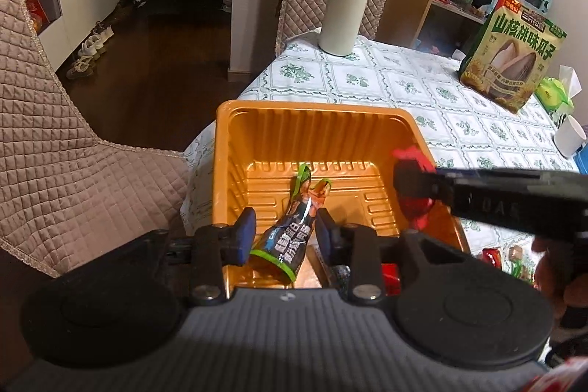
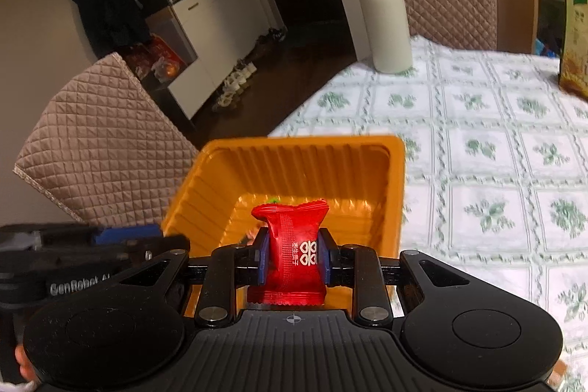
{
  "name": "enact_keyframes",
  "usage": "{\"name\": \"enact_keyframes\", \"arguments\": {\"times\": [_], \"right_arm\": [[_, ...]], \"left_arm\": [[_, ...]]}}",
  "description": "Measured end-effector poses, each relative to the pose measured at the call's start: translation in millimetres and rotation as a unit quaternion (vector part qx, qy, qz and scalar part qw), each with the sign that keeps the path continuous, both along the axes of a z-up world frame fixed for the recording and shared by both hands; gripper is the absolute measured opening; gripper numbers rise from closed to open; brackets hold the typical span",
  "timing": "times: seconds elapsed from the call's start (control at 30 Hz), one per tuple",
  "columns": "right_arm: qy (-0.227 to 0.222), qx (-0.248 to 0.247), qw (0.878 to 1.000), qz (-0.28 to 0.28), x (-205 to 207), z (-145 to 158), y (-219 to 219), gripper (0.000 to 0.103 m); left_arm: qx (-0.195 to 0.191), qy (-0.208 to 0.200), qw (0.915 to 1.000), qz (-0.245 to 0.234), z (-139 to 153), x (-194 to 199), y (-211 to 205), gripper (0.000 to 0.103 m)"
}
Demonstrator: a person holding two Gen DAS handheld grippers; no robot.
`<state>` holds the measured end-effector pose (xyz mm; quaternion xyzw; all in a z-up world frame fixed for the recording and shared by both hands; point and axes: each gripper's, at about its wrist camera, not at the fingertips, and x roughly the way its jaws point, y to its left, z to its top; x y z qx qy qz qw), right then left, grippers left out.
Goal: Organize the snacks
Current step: 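Open left gripper to drop the snack bar while right gripper drops the red pack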
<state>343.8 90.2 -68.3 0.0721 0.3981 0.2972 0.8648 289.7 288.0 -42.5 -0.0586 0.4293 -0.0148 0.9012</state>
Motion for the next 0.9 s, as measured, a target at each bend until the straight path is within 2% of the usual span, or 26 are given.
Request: {"name": "enact_keyframes", "arguments": {"times": [0.07, 0.13, 0.17, 0.27, 0.37, 0.9], "right_arm": [[0.001, -0.002, 1.0, -0.001, 2, 1, 2, 0.034], [-0.007, 0.004, 1.0, -0.006, 0, 3, 0, 0.06], [-0.016, 0.007, 1.0, -0.01, -2, 4, -1, 0.063], [-0.015, 0.003, 1.0, -0.007, -4, 6, -3, 0.064], [-0.006, 0.003, 1.0, -0.008, -8, 6, -8, 0.064], [0.013, 0.007, 1.0, -0.01, -43, 17, -42, 0.067]], "left_arm": [[0.0, 0.0, 1.0, 0.0, 0, -2, 0, 0.036], [-0.001, -0.003, 1.0, 0.0, 1, -4, -1, 0.036], [-0.001, -0.003, 1.0, 0.0, 2, -5, -1, 0.036], [-0.002, -0.005, 1.0, -0.001, 3, -7, -3, 0.038], [0.002, -0.007, 1.0, 0.0, 6, -11, -6, 0.047], [0.002, -0.013, 0.9999, 0.004, 21, -45, -21, 0.055]]}}
